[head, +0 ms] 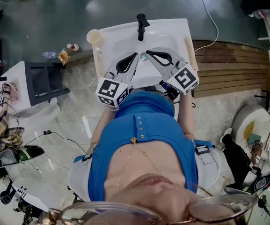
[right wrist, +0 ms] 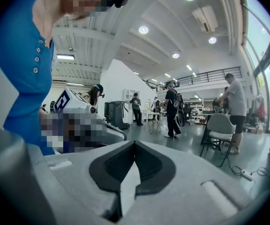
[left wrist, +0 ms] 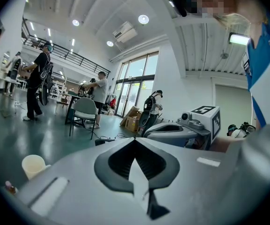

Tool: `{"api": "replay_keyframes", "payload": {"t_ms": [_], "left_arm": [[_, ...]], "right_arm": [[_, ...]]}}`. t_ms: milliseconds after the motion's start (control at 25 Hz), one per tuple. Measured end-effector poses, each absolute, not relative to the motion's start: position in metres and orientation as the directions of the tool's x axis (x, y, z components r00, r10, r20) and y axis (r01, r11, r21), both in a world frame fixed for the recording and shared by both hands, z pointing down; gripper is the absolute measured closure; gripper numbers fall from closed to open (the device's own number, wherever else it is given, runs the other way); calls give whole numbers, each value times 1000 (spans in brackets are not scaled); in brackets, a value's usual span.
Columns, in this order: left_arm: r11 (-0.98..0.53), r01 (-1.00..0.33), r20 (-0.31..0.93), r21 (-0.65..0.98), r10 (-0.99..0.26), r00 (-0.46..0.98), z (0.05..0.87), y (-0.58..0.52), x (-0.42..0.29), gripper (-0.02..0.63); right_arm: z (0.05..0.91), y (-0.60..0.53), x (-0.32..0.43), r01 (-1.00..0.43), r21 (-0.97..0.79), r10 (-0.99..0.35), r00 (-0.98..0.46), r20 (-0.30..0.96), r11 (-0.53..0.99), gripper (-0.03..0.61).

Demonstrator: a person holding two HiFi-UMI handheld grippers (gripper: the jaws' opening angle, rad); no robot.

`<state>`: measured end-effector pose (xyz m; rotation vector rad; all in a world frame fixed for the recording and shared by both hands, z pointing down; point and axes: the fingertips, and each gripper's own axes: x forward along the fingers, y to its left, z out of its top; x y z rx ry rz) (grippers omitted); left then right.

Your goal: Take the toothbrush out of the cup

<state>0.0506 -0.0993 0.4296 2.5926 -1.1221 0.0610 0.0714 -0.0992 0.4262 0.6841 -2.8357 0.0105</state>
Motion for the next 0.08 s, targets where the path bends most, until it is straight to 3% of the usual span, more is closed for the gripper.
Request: {"api": "replay_keyframes", "payload": {"t_ms": [80], "left_arm": [[-643,-717,161,268,-704,692,429,-99,51,612]], "right_arm": [[424,-99,71,-455,40,-452,-864,223,890,577]]}}
